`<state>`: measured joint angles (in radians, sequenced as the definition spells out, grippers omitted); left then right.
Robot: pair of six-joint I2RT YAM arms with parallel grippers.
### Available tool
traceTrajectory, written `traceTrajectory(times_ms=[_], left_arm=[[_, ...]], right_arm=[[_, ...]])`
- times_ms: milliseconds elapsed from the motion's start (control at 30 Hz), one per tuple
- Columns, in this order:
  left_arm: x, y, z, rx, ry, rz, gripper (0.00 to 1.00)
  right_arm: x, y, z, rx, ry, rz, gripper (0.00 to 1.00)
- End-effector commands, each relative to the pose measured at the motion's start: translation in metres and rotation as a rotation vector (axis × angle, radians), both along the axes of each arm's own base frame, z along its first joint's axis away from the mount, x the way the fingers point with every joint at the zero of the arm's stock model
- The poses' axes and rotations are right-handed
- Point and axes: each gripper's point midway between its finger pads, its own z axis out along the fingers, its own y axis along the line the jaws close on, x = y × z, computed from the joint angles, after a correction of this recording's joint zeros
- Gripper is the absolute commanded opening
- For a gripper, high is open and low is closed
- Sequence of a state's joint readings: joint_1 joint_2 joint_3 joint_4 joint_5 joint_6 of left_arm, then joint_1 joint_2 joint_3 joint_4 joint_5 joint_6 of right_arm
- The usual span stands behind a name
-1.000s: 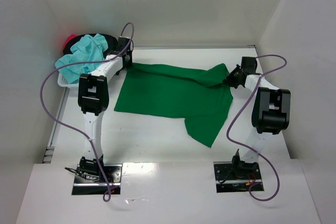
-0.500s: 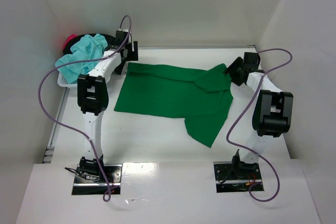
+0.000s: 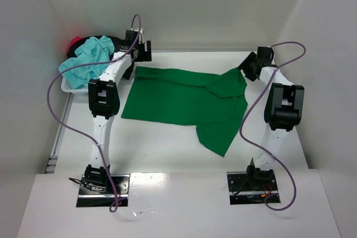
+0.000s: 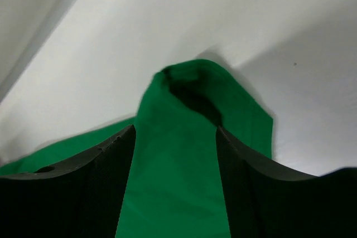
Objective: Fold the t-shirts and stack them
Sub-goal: Fold the flattened tshirt in 1/3 of the way
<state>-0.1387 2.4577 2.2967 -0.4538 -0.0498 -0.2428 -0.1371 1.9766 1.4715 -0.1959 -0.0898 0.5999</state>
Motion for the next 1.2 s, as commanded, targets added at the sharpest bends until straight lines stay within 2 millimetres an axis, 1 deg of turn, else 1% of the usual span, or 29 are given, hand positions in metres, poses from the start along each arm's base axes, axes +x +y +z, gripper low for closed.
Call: traceTrajectory(times_ms=[0,33,67,100,133,167,200,233,267,300,333,367,433,467,500,533,567,633,667,733,767,833,867,900,1000,1067,1100,1133,1167], left_arm=[[0.001,-0.009,-0.014,-0.046,0.03,-0.044,0.88],[0.001,-0.009,-0.021,-0.045,0.041,-0.044,0.86],[0.0,-0.016,-0.021,-0.051,0.042,-0.06,0.84],[-0.001,-0.016,-0.026,-0.049,0.054,-0.06,0.84],[-0.001,-0.016,-0.026,-0.049,0.054,-0.06,0.82],[-0.001,-0.016,-0.026,-0.049,0.054,-0.06,0.82],[-0.002,-0.022,-0.033,-0.048,0.065,-0.069,0.81],[-0.002,-0.022,-0.033,-0.048,0.065,-0.069,0.8],[-0.002,-0.022,-0.033,-0.048,0.065,-0.069,0.8],[-0.004,-0.021,-0.04,-0.039,0.082,-0.075,0.8],[-0.005,-0.027,-0.04,-0.038,0.082,-0.084,0.78],[-0.008,-0.026,-0.046,-0.037,0.096,-0.083,0.77],[-0.011,-0.026,-0.051,-0.035,0.108,-0.083,0.76],[-0.013,-0.026,-0.056,-0.034,0.122,-0.083,0.75],[-0.015,-0.024,-0.06,-0.026,0.13,-0.075,0.75],[-0.014,-0.022,-0.06,-0.018,0.129,-0.067,0.75],[-0.015,-0.022,-0.066,-0.017,0.138,-0.067,0.74],[-0.014,-0.018,-0.066,-0.002,0.136,-0.05,0.74],[-0.015,-0.017,-0.072,-0.001,0.145,-0.05,0.74],[-0.014,-0.016,-0.072,-0.001,0.145,-0.037,0.72],[-0.015,-0.015,-0.078,0.007,0.154,-0.03,0.71],[-0.017,-0.013,-0.079,0.014,0.162,-0.023,0.71],[-0.017,-0.013,-0.08,0.014,0.163,-0.023,0.71],[-0.017,-0.013,-0.085,0.009,0.172,-0.017,0.68],[-0.017,-0.013,-0.085,0.009,0.173,-0.017,0.64],[-0.02,-0.011,-0.092,0.012,0.19,-0.001,0.59],[-0.02,-0.009,-0.092,0.02,0.189,0.008,0.56],[-0.019,-0.007,-0.092,0.026,0.188,0.014,0.54],[-0.022,-0.005,-0.099,0.038,0.204,0.023,0.49]], right_arm=[[0.004,0.006,-0.012,0.0,0.024,0.041,0.65],[0.003,0.008,-0.019,0.009,0.036,0.049,0.65],[0.002,0.009,-0.023,0.01,0.039,0.049,0.64],[-0.001,0.009,-0.032,0.013,0.057,0.049,0.62],[0.001,0.009,-0.03,0.011,0.049,0.049,0.62],[-0.002,0.009,-0.034,0.005,0.057,0.056,0.61],[-0.002,0.009,-0.034,0.005,0.058,0.056,0.61],[-0.002,0.01,-0.034,0.011,0.057,0.063,0.61],[-0.005,0.011,-0.038,0.012,0.067,0.063,0.61],[-0.003,0.01,-0.037,0.011,0.058,0.063,0.61],[-0.004,0.01,-0.042,0.005,0.068,0.07,0.61],[-0.002,0.012,-0.041,0.009,0.059,0.077,0.61],[-0.004,0.014,-0.053,0.02,0.081,0.084,0.6],[-0.004,0.014,-0.053,0.021,0.081,0.085,0.59],[-0.005,0.016,-0.059,0.03,0.094,0.092,0.56],[-0.003,0.015,-0.063,0.031,0.098,0.092,0.56],[-0.003,0.015,-0.063,0.031,0.098,0.092,0.52],[-0.005,0.017,-0.072,0.04,0.115,0.099,0.43],[-0.005,0.017,-0.072,0.04,0.115,0.099,0.41],[-0.004,0.017,-0.075,0.042,0.124,0.099,0.36],[-0.004,0.017,-0.075,0.042,0.124,0.099,0.33],[-0.009,0.018,-0.082,0.047,0.151,0.098,0.29],[-0.006,0.016,-0.079,0.039,0.144,0.092,0.25],[-0.009,0.016,-0.081,0.042,0.159,0.092,0.21],[-0.011,0.015,-0.085,0.039,0.178,0.085,0.11],[-0.012,0.013,-0.087,0.034,0.188,0.079,0.07],[-0.015,0.012,-0.09,0.027,0.198,0.071,0.04],[-0.017,0.011,-0.092,0.022,0.209,0.065,0.04],[-0.021,0.009,-0.096,0.018,0.22,0.059,0.03]])
